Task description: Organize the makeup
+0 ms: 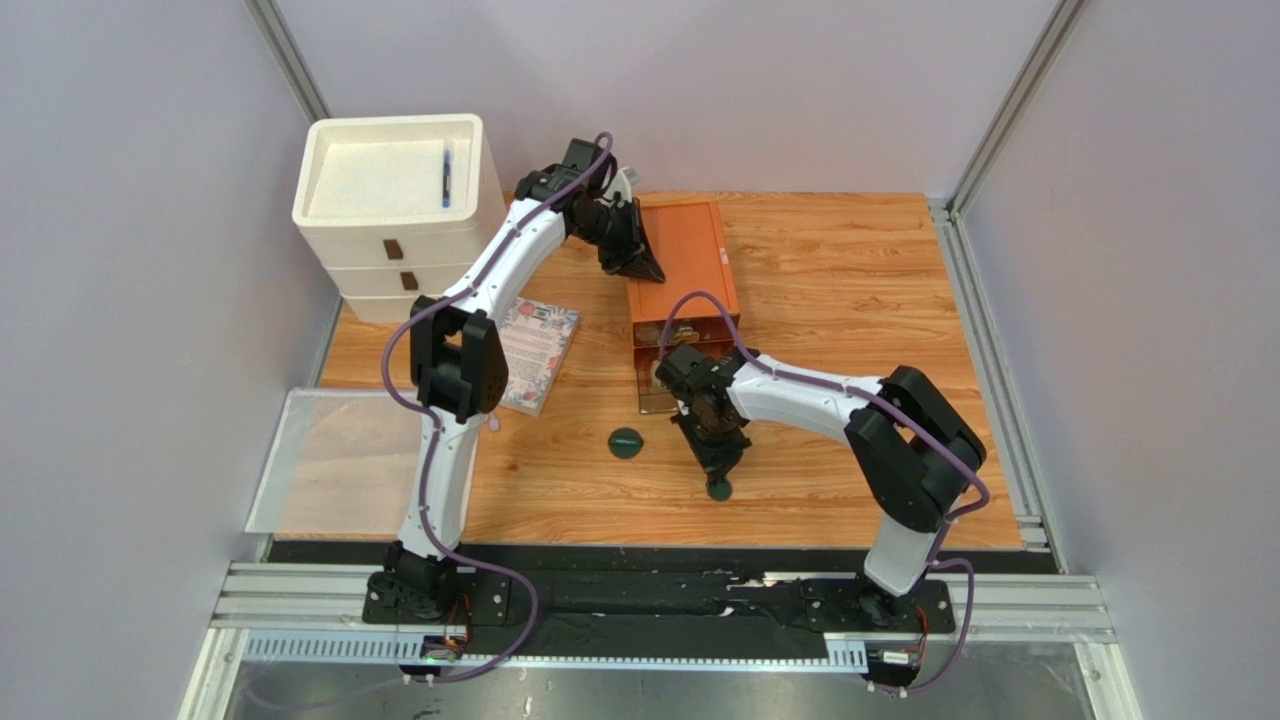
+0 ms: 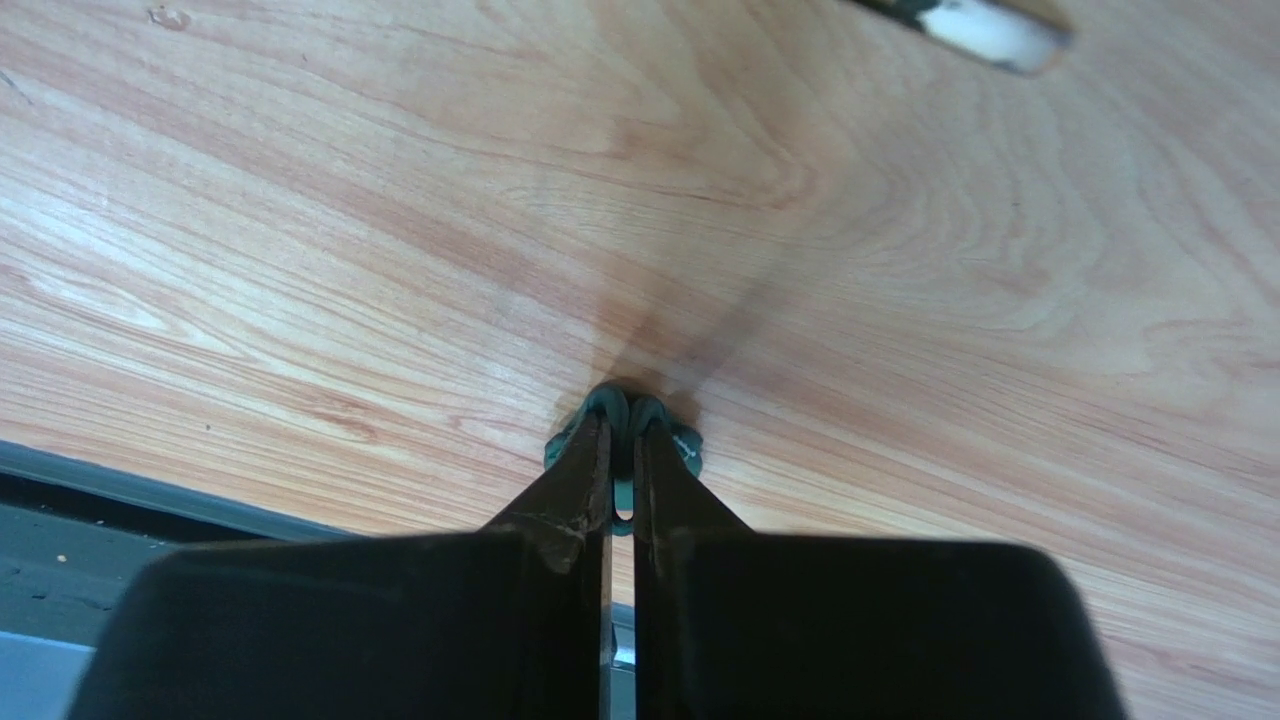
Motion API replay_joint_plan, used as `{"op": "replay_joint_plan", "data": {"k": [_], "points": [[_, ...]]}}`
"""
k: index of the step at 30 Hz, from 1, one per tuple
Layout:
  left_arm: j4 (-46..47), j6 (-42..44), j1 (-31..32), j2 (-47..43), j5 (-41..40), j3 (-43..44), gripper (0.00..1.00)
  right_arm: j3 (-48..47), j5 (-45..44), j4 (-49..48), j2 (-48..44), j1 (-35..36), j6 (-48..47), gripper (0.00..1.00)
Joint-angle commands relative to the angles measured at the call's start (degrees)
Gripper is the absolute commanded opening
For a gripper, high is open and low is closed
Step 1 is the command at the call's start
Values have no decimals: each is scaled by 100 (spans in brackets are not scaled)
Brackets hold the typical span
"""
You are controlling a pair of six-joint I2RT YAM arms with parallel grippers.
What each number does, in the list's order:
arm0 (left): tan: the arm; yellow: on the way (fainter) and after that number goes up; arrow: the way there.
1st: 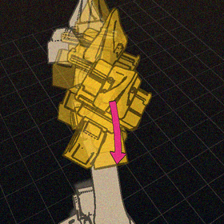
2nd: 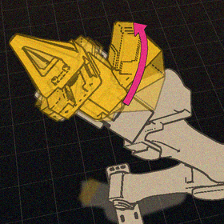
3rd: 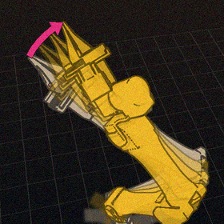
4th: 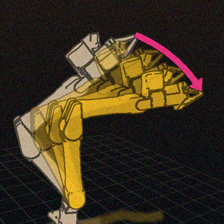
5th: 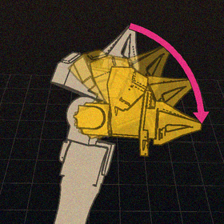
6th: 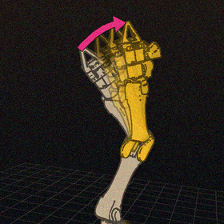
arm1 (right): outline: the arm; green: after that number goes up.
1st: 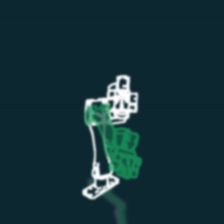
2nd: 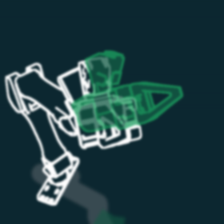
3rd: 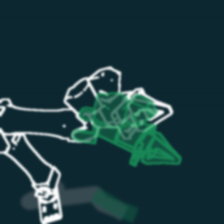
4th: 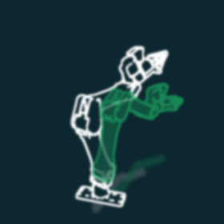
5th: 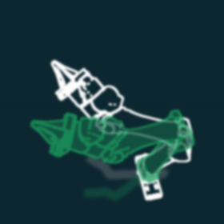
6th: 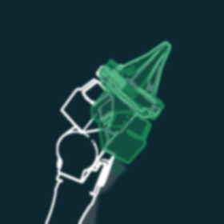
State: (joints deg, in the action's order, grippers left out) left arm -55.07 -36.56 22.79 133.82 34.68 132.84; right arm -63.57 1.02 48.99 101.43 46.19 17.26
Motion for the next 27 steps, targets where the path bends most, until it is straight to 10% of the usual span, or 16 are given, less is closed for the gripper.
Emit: {"op": "replay_joint_plan", "data": {"k": [1, 10, 21, 24, 27], "points": [[-101, 105, -28, -146, -163, 67, 0, -146, -550, 49, -560, -23, -152, 0], [-109, 114, -29, -137, -128, 67, 0, -1489, -1165, 5, -1222, -215, -170, 0], [-109, 114, -29, -137, -93, 85, 0, -3187, -1130, 295, 394, -453, -240, 2], [-136, 131, -37, -137, -84, 102, 0, -3337, -1060, 418, 650, -471, -266, 8], [-136, 131, -37, -154, -75, 102, 0, -3311, -1165, 453, 624, -462, -319, 42]]}}
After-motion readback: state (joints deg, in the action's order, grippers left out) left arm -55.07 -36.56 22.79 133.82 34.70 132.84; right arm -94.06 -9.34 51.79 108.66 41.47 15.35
